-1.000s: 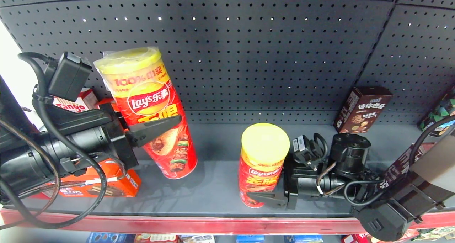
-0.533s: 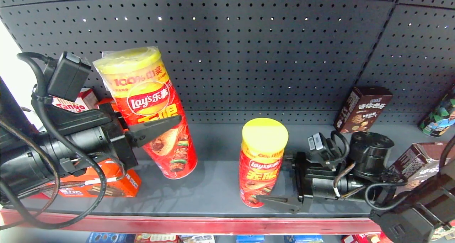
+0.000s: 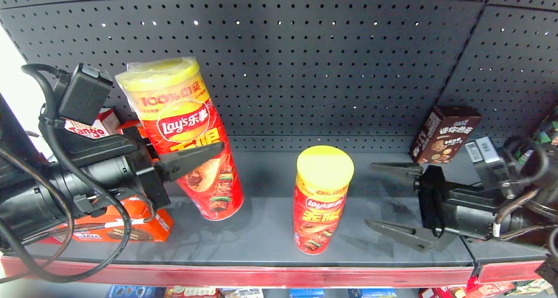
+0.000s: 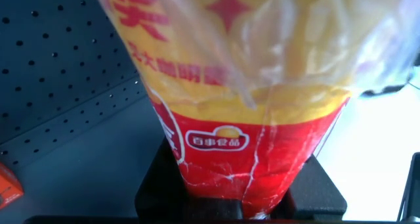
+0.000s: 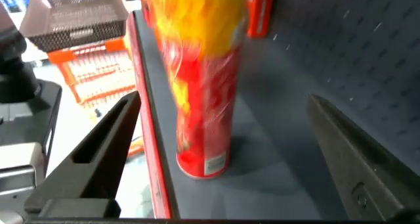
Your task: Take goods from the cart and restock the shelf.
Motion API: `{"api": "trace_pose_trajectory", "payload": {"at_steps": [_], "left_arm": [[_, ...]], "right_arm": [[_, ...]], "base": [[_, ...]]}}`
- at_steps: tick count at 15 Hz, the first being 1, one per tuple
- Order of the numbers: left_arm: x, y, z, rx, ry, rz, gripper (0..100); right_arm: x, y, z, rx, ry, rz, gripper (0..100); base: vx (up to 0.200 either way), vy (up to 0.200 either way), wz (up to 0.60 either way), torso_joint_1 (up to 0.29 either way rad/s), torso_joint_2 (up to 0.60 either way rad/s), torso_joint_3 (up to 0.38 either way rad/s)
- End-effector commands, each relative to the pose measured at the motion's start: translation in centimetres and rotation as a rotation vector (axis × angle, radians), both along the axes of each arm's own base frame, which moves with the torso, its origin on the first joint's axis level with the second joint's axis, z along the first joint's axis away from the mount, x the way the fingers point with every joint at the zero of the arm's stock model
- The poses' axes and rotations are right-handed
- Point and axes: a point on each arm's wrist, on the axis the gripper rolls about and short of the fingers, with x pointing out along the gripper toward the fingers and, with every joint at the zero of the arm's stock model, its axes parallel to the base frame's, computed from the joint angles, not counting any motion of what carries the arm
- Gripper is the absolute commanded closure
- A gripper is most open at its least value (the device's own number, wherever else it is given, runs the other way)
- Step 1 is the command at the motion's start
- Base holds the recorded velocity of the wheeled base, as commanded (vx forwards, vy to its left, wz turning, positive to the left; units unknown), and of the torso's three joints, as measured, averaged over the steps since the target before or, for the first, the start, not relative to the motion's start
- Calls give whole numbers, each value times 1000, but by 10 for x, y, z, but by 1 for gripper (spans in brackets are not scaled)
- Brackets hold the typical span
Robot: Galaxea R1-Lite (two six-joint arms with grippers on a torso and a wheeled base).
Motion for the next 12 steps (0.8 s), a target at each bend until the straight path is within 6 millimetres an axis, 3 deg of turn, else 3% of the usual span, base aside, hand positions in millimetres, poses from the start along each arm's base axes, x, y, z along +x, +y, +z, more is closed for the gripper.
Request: {"api": "trace_pose_trajectory", "payload": {"at_steps": [1, 3, 4, 5, 8, 12], "left_arm": [[0, 0, 0, 0, 0, 0, 100], [-1, 0, 0, -2, 0, 2, 100], [-1, 0, 0, -2, 0, 2, 100], [-1, 0, 1, -1, -3, 2, 100], [0, 0, 1, 0, -4, 2, 100], [0, 0, 3, -3, -11, 5, 100]], "right_arm": [[-36, -21, 48, 55, -132, -39, 0], [-67, -50, 88, 76, -170, -205, 0], [-75, -57, 91, 76, -158, -267, 0], [-95, -72, 84, 68, -96, -463, 0], [-147, -94, 31, 117, 36, -763, 0], [-199, -102, -35, 133, 85, -988, 0]], "base": [[0, 0, 0, 0, 0, 0], [0, 0, 0, 0, 0, 0], [0, 0, 0, 0, 0, 0], [0, 0, 0, 0, 0, 0], [0, 0, 0, 0, 0, 0], [0, 0, 0, 0, 0, 0]]}}
